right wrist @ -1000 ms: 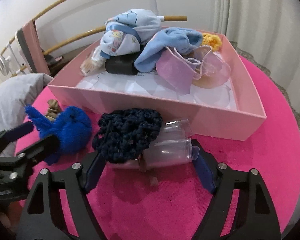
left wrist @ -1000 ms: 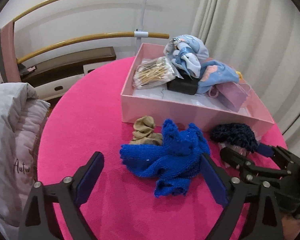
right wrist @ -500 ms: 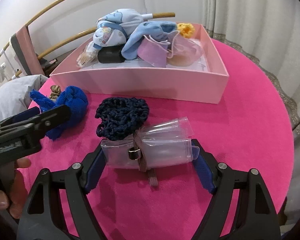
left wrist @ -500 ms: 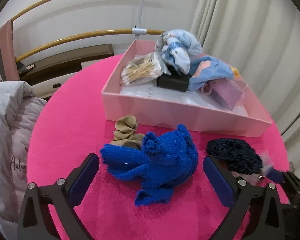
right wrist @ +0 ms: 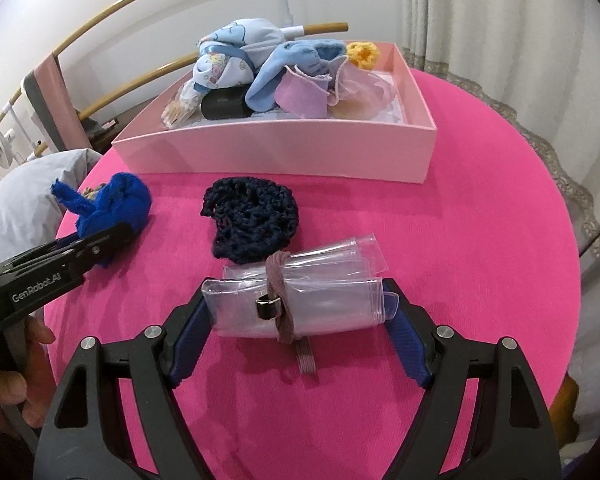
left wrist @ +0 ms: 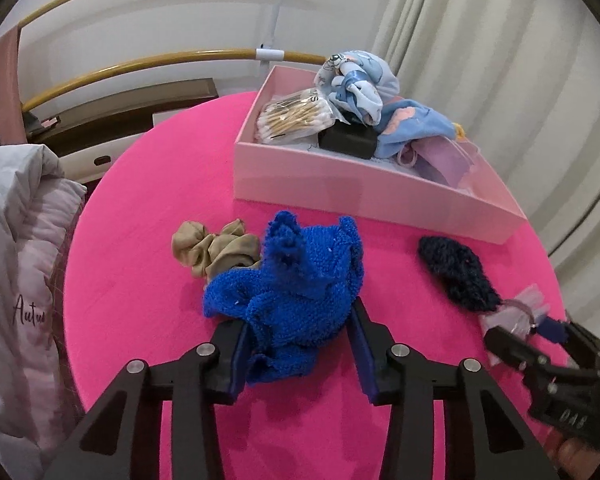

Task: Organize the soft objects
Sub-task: 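Carry the blue knitted toy and clear bag into the pink box and release, then withdraw both tools from the box toward the two scrunchies, then grasp the beige scrunchie with the left tool while the right tool grasps the navy scrunchie, then carry both scrunchies into the pink box and release them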

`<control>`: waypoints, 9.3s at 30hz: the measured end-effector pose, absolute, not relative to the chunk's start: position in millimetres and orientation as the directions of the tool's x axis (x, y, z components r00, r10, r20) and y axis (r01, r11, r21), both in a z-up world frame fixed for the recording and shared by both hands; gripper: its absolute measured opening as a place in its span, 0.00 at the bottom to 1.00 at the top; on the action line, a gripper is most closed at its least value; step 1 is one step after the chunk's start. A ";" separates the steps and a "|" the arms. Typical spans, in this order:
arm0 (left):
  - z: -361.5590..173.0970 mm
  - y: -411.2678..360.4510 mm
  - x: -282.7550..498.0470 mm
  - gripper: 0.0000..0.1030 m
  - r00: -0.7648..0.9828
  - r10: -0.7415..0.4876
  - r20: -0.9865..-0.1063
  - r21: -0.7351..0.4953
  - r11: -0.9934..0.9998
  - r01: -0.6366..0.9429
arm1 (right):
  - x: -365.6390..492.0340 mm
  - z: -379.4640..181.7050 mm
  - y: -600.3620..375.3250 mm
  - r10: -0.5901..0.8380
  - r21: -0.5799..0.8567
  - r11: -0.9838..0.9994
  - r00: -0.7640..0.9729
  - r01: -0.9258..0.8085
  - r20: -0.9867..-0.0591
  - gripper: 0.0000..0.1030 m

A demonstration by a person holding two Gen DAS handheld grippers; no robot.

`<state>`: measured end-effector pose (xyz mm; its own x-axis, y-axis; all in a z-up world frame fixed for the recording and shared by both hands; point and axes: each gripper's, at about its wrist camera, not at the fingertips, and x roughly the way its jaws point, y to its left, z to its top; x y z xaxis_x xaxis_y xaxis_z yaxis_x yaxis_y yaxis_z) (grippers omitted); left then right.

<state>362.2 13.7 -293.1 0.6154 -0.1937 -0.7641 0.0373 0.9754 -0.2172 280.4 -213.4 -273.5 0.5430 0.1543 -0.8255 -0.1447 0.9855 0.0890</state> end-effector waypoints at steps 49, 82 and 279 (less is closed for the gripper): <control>-228.9 13.0 262.7 0.36 0.685 -0.211 -0.697 -0.163 0.977 0.135 | 242.6 -233.0 -216.9 0.188 0.127 0.982 0.615 -0.143 -0.766 0.75; -169.4 -21.5 459.0 0.36 0.719 -0.195 -0.667 -0.153 0.980 0.124 | 395.2 -185.8 -208.8 0.130 0.095 0.991 0.654 -0.089 -0.745 0.75; -160.7 1.9 406.5 0.18 0.771 -0.098 -0.630 -0.049 0.995 0.086 | 347.7 -152.9 -176.5 0.215 0.096 0.974 0.707 -0.205 -0.674 0.12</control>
